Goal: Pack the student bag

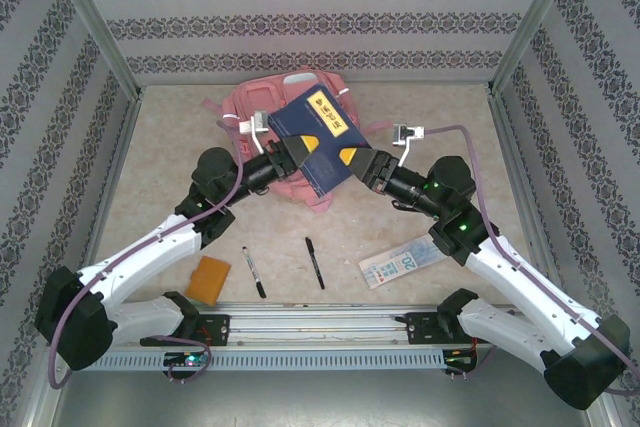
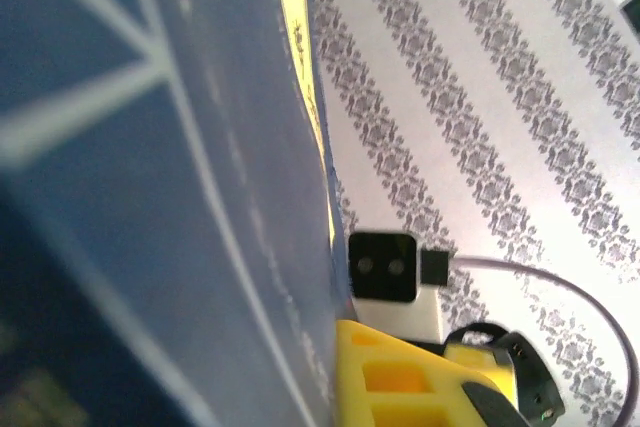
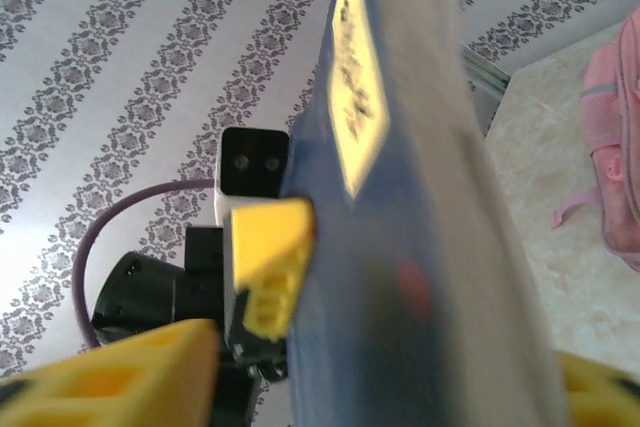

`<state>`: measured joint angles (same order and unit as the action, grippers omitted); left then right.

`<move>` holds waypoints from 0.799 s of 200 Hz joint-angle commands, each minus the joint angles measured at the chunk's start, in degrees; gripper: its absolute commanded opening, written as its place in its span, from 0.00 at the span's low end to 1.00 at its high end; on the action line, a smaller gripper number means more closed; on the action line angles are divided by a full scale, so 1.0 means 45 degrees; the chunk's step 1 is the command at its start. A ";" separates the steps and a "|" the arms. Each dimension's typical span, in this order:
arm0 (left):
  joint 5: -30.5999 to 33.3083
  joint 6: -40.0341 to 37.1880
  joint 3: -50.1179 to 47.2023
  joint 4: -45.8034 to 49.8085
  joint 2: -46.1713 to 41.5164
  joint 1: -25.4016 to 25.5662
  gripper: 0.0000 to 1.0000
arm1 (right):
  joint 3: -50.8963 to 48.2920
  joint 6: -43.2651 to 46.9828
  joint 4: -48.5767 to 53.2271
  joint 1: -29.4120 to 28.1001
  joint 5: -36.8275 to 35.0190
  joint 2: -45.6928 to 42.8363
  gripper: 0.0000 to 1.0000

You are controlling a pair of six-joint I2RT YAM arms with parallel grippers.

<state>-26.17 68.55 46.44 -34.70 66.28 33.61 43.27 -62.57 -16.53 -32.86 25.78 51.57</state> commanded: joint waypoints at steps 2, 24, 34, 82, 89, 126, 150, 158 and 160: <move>-0.1311 0.0049 -0.0294 -0.1092 -0.0513 -0.0812 0.00 | -0.0248 0.0504 0.0305 0.0617 0.0300 -0.0382 0.90; -0.2793 -0.1276 -0.0112 0.1629 -0.0995 -0.1660 0.00 | -0.0601 0.1924 0.0307 0.2254 0.2709 -0.0445 0.89; -0.3475 -0.2630 0.0324 0.3354 -0.1182 -0.1787 0.00 | -0.0420 0.3212 0.1198 0.2999 0.3779 -0.0445 0.91; -0.6526 -0.5156 0.1766 0.7785 -0.0928 -0.1779 0.00 | 0.0896 0.6794 0.4815 0.4147 0.7031 0.1088 0.98; -0.6720 -0.5282 0.1715 0.8034 -0.0909 -0.1765 0.00 | 0.1028 0.6997 0.4985 0.3922 0.7229 0.1221 0.98; -0.6723 -0.6421 0.1952 0.9772 -0.0728 -0.1764 0.00 | 0.1505 0.6965 0.4726 0.2391 0.8337 0.1978 0.98; -0.6756 -0.5974 0.1774 0.9060 -0.0578 -0.1699 0.00 | 0.1596 0.6712 0.4573 0.1628 0.8280 0.2229 0.97; -0.6813 -0.5668 0.1634 0.8566 -0.0549 -0.1660 0.00 | 0.1544 0.6607 0.4554 0.1544 0.8048 0.2333 0.93; -0.6833 -0.5602 0.1585 0.8427 -0.0549 -0.1651 0.00 | 0.1515 0.6567 0.4524 0.1527 0.8018 0.2369 0.92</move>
<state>-54.11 43.09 52.90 7.01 63.86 25.78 48.77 -33.87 4.51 -24.60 60.16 61.34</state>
